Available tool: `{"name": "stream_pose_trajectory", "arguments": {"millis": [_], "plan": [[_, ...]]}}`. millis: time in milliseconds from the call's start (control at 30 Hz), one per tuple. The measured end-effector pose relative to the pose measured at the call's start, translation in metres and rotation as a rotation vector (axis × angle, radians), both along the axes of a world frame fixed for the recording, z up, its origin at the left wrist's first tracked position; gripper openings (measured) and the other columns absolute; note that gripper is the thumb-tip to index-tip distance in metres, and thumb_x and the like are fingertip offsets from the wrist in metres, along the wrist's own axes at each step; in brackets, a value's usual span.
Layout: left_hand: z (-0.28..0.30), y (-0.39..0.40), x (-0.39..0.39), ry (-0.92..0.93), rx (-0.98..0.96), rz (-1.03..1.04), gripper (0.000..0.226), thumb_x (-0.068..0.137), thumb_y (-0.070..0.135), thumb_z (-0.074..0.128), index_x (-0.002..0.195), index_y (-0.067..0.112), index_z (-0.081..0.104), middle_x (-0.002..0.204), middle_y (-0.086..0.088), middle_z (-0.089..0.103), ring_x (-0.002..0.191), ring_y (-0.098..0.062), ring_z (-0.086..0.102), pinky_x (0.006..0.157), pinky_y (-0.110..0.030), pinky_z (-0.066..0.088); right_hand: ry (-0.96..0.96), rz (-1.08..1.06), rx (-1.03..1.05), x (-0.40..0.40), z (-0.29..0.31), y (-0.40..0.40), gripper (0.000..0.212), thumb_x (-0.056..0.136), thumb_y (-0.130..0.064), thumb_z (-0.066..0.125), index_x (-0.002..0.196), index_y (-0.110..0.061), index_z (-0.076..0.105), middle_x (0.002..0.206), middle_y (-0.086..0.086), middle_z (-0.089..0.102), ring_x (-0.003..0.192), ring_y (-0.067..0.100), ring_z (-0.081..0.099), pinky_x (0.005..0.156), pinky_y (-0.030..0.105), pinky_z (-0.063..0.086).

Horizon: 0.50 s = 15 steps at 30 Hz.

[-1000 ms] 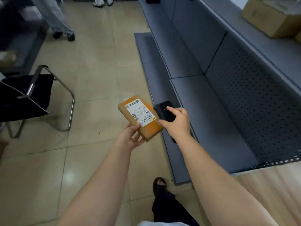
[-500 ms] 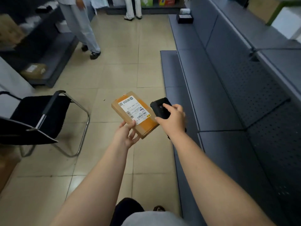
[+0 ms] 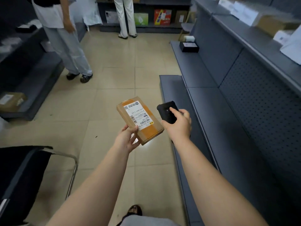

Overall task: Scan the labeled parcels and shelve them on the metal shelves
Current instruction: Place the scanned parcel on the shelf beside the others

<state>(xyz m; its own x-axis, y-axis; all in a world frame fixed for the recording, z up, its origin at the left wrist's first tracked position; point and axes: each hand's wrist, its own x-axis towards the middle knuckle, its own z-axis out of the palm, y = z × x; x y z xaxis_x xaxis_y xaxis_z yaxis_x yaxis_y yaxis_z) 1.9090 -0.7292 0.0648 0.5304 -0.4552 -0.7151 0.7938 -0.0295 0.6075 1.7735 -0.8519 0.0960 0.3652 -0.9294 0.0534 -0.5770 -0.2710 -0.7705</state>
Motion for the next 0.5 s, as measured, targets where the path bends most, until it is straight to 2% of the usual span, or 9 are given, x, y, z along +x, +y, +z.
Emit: {"name": "stream_pose_trajectory", "arguments": {"millis": [233, 333, 500], "plan": [[0.008, -0.157, 0.132, -0.013, -0.031, -0.094, 0.047, 0.090, 0.004, 0.069, 0.130, 0.027, 0.059, 0.095, 0.004, 0.077, 0.092, -0.016, 0.070, 0.065, -0.041, 0.055, -0.004, -0.058, 0.005, 0.120, -0.001, -0.142, 0.058, 0.076, -0.032, 0.078, 0.131, -0.033, 0.059, 0.132, -0.009, 0.040, 0.119, 0.019, 0.041, 0.104, 0.049, 0.041], [0.005, -0.233, 0.178, -0.038, -0.046, -0.142, 0.043, 0.092, 0.005, 0.068, 0.129, 0.026, 0.061, 0.101, 0.002, 0.075, 0.095, -0.017, 0.068, 0.067, -0.041, 0.054, -0.022, -0.093, -0.009, 0.167, -0.008, -0.216, 0.058, 0.075, -0.032, 0.078, 0.130, -0.034, 0.060, 0.132, -0.008, 0.041, 0.119, 0.022, 0.043, 0.102, 0.051, 0.042], [0.013, -0.353, 0.261, -0.074, -0.004, -0.148, 0.045, 0.092, 0.006, 0.069, 0.133, 0.022, 0.058, 0.104, 0.000, 0.074, 0.093, -0.018, 0.069, 0.060, -0.038, 0.055, -0.038, -0.078, 0.031, 0.251, -0.009, -0.340, 0.060, 0.076, -0.033, 0.079, 0.132, -0.034, 0.058, 0.132, -0.008, 0.040, 0.120, 0.023, 0.042, 0.100, 0.051, 0.044]]}}
